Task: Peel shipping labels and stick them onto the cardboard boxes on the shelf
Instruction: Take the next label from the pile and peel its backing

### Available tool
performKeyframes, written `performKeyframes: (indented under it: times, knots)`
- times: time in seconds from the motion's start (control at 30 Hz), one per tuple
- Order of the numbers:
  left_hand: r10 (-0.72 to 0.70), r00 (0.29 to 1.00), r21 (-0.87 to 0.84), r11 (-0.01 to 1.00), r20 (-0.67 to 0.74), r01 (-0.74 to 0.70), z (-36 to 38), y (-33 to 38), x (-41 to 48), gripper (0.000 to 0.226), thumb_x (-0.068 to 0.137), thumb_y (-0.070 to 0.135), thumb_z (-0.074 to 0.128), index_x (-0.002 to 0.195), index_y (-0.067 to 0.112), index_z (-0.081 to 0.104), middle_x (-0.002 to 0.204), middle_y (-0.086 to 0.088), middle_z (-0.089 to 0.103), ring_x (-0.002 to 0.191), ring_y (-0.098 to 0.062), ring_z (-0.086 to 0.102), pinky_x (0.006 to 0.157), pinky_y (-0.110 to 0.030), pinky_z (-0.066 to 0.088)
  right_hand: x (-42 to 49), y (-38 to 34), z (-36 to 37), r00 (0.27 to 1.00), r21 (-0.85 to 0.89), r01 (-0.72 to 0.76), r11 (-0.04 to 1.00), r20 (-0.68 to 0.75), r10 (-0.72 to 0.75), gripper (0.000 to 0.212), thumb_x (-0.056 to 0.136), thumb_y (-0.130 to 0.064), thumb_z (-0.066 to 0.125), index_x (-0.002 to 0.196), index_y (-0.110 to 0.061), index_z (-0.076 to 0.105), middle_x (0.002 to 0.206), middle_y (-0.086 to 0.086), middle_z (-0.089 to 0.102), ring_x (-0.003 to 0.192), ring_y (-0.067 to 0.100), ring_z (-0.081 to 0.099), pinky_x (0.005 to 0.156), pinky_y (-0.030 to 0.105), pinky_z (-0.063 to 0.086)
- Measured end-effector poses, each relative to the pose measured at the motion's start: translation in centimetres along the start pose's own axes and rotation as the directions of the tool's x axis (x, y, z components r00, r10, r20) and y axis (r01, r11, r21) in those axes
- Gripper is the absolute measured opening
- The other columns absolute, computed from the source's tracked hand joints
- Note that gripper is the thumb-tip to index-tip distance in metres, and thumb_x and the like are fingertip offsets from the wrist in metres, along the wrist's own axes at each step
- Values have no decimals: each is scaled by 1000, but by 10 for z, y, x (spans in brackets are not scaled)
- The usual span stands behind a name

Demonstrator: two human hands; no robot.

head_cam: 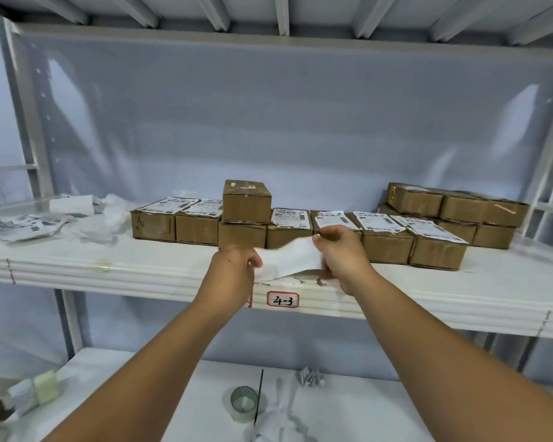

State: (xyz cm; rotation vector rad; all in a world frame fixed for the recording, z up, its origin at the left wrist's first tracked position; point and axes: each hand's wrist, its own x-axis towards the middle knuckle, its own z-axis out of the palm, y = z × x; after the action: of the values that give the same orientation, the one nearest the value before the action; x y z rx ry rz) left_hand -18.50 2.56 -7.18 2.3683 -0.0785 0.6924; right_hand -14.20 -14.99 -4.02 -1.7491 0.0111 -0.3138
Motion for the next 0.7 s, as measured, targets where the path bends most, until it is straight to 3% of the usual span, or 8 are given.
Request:
performKeyframes:
  times: [0.1,0.23,0.3,0.43,0.57,0.7]
  knots:
    - [63,998,21,998,-11,-62,0,-5,0,22,90,3,54,86,15,72,109,4,40,98,-10,41,75,-13,33,-2,2,1,986,-274,161,948,13,-163,22,93,-11,53,113,-19,57,98,-1,59,81,17,57,66,25,46]
    - [225,971,65,971,80,-230,-3,-8,-1,26,92,4,50,98,16,72,103,6,59,97,-13,54,78,-19,39,-2,7,4,969,-448,244,860,68,-239,19,93,-5,48,102,-17,59,95,1,60,62,14,56,52,34,56]
    - [255,963,108,959,90,-264,-4,-9,-4,26,95,11,47,104,20,69,107,8,63,99,-13,57,80,-21,39,-1,9,4,968,-473,246,846,71,-241,17,93,-5,49,100,-16,60,93,1,61,56,11,54,51,31,55]
    - [292,951,174,936,97,-306,-6,-14,-11,20,93,38,52,106,28,65,105,15,59,96,-6,54,72,-17,34,-1,12,2,971,-486,230,843,54,-233,12,93,-8,51,97,-16,60,79,-6,56,54,4,50,40,14,40]
    - [286,955,152,943,75,-295,-8,-13,-13,15,88,35,61,99,26,67,101,14,64,87,-2,51,66,-5,30,-3,12,2,974,-461,209,862,23,-224,10,93,-11,54,95,-16,62,73,-10,52,52,4,51,44,20,46]
    - [280,958,201,937,57,-286,-6,-5,-14,12,91,32,56,94,26,66,98,12,62,81,-3,48,62,-13,31,-5,12,3,971,-512,217,831,23,-240,13,94,-13,51,95,-18,63,82,-5,59,53,3,51,49,22,39]
